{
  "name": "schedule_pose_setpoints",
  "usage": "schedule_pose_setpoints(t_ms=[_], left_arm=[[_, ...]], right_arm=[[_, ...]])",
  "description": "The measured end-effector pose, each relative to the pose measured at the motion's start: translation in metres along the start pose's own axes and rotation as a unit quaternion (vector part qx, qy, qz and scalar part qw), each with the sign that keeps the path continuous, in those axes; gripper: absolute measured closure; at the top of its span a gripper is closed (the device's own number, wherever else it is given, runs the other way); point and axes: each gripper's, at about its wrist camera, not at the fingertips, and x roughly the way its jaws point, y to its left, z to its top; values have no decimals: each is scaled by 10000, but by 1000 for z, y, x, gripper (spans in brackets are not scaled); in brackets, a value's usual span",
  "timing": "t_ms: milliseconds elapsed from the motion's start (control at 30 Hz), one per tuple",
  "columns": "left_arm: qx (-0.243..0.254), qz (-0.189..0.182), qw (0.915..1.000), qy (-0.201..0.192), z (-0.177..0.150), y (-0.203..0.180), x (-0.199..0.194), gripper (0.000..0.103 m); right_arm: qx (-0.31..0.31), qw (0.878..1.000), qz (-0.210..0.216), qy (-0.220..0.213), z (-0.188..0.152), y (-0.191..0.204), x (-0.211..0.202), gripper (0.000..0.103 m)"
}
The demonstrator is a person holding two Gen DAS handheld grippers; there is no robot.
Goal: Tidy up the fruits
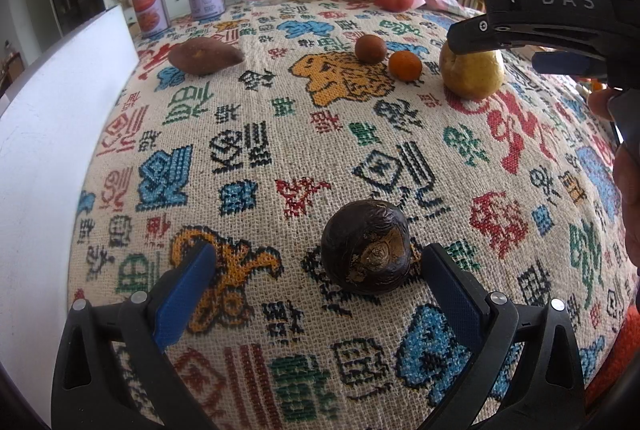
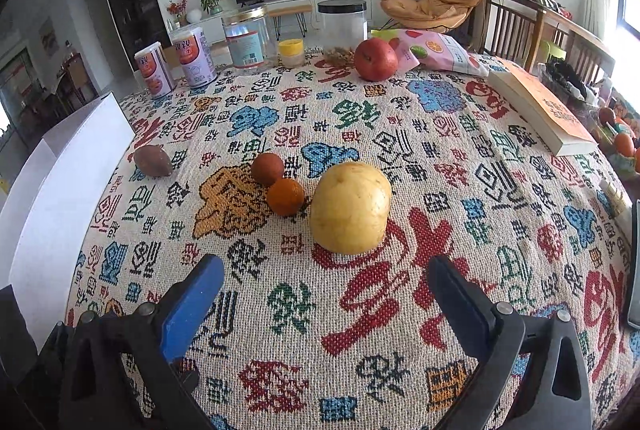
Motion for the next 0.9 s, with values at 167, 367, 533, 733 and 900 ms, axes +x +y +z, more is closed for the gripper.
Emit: schedule_pose_setpoints(t_ms=[167, 367, 533, 733, 900], left_arm=[[0, 1, 10000, 0, 0, 0, 0, 1], [0, 2, 10000, 0, 0, 0, 0, 1], [1, 1, 10000, -1, 0, 0, 0, 1], [1, 1, 10000, -1, 0, 0, 0, 1], [1, 1, 10000, -1, 0, 0, 0, 1]], right_arm=[[-144, 9982, -362, 465, 30, 14, 43, 2], [-45, 9953, -466, 845, 31, 1, 68, 17], [110, 9957, -404, 824, 24, -11, 67, 49], [751, 9941, 220, 751, 12, -32, 54, 50], [1328, 9819, 1066, 826, -18, -52, 34, 50]])
